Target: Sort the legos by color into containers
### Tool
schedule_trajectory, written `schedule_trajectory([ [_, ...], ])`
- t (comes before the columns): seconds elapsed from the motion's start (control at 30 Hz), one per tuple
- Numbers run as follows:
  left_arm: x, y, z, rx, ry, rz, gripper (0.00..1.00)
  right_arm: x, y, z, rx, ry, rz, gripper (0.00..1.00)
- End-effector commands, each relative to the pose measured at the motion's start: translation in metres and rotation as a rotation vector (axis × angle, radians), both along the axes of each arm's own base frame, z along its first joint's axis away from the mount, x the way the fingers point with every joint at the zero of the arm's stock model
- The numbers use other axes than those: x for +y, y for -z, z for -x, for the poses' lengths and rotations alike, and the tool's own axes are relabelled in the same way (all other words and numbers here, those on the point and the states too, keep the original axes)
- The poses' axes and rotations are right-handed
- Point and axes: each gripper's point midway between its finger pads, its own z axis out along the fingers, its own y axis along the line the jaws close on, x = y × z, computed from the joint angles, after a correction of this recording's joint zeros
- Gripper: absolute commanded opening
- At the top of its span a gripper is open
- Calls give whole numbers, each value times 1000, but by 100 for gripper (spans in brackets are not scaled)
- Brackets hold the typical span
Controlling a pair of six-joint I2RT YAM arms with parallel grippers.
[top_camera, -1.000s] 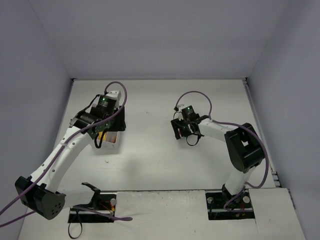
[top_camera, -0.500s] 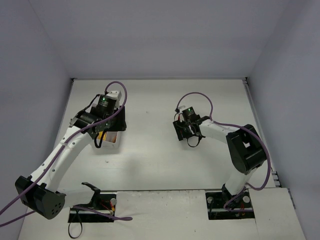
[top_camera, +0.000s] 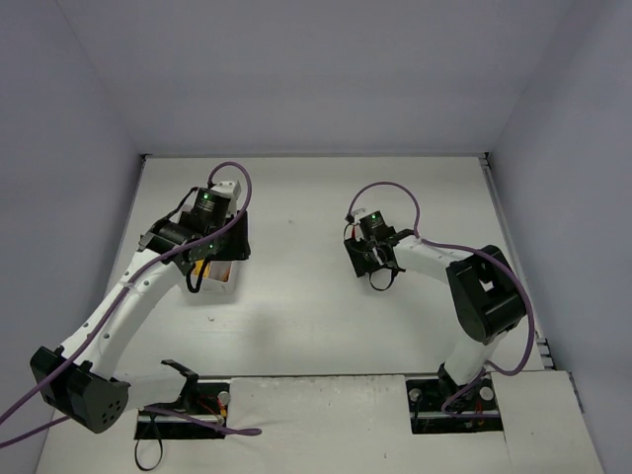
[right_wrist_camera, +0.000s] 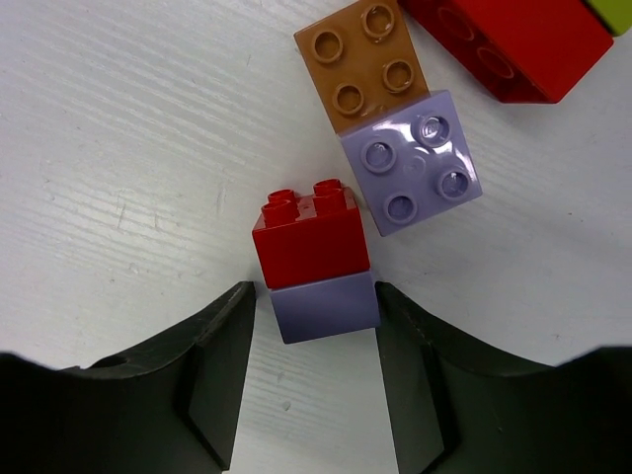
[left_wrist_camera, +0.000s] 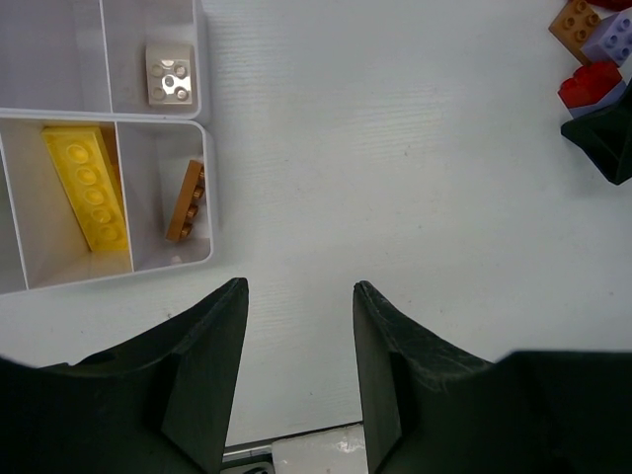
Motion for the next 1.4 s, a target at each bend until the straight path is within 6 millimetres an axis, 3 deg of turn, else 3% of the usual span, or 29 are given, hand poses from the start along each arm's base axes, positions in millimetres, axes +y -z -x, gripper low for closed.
schedule_trajectory([
  [0.0,-2,-14,-1,-48,-7,32,41,-2,-7,-9,-33,-12,34,47],
  [0.23,-6,-15,2,-41,9,54,41,-2,-6,-9,-39,-36,33,34],
  [0.33,-8,-17,3,-41,15,67,41,4,-12,-7,-62,-64,23,14],
  [0.37,-9,-18,3,-43,18,71,41,6,-14,-5,-68,-74,19,2],
  [0.4,-10,-20,3,-45,17,81,41,13,-24,-8,-119,-89,-11,0],
  [0.47,-15,-22,4,-41,32,110,42,25,-44,-4,-176,-126,-46,0],
  [0.53,-23,-29,6,-44,47,151,54,35,-61,0,-226,-154,-82,0],
  [0.57,-31,-33,7,-39,74,191,57,48,-83,6,-281,-190,-120,0],
  [0.63,-42,-41,9,-35,95,251,62,65,-104,18,-337,-251,-178,0],
  [0.67,-53,-48,9,-38,122,312,64,80,-130,28,-402,-297,-230,0],
  [0.73,-65,-57,11,-40,150,377,66,94,-152,43,-447,-347,-290,0],
  [0.77,-76,-66,12,-39,180,441,65,105,-174,55,-497,-386,-342,0],
  [0.87,-95,-83,12,-46,227,543,66,125,-206,80,-548,-473,-429,0],
  [1.0,-117,-104,18,-71,301,617,66,140,-227,97,-586,-536,-464,0],
  [1.17,-134,-107,20,-52,343,640,66,151,-240,107,-613,-572,-478,0],
  [1.37,-146,-108,27,-33,385,658,66,148,-245,108,-630,-557,-483,1],
])
